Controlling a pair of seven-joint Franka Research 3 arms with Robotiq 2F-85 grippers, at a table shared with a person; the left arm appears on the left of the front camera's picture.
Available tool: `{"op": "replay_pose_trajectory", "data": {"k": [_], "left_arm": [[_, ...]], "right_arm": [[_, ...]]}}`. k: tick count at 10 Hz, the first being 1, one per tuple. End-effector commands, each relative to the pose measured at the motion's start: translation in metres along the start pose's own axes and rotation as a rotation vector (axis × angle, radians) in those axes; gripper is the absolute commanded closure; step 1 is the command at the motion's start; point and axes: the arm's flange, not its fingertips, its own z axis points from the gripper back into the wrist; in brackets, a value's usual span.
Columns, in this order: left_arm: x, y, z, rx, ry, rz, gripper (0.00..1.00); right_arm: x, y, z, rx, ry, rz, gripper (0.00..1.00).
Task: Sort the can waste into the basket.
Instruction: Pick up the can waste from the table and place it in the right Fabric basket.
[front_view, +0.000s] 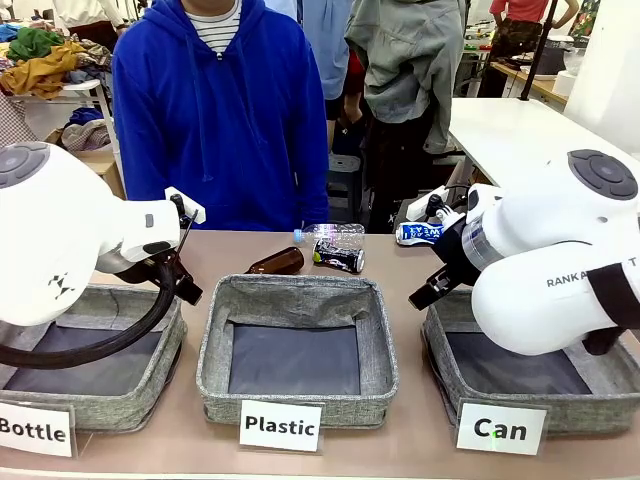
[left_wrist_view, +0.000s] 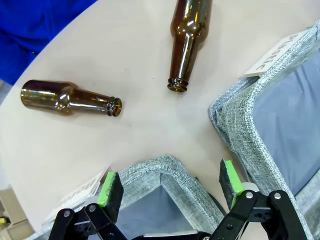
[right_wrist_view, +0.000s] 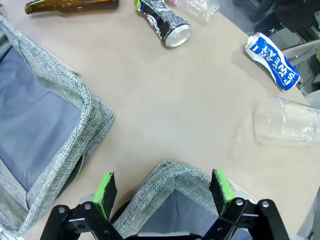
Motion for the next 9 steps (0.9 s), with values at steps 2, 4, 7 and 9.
{"op": "replay_pose_trajectory", "data": {"k": [2, 4, 7, 9], "left_arm": [[0.006, -0.016, 0.091, -0.172, -0.108, -0.087, 0.00], [-0.011, -0.002, 0.158, -0.360, -0.127, -0.084, 0.00], [-0.068, 0.096, 0.193, -0.575, -0.239, 0.113, 0.00], [-0.122, 0.174, 0.175, -0.638, -0.353, 0.472, 0.00]], "right_arm": [[0.004, -0.007, 0.071, 0.214, -0.040, 0.007, 0.00], [-0.010, -0.032, 0.133, 0.473, -0.051, -0.224, 0.00], [-0.094, -0.110, 0.169, 0.694, -0.222, -0.449, 0.00], [-0.158, -0.167, 0.158, 0.780, -0.352, -0.711, 0.00]]}}
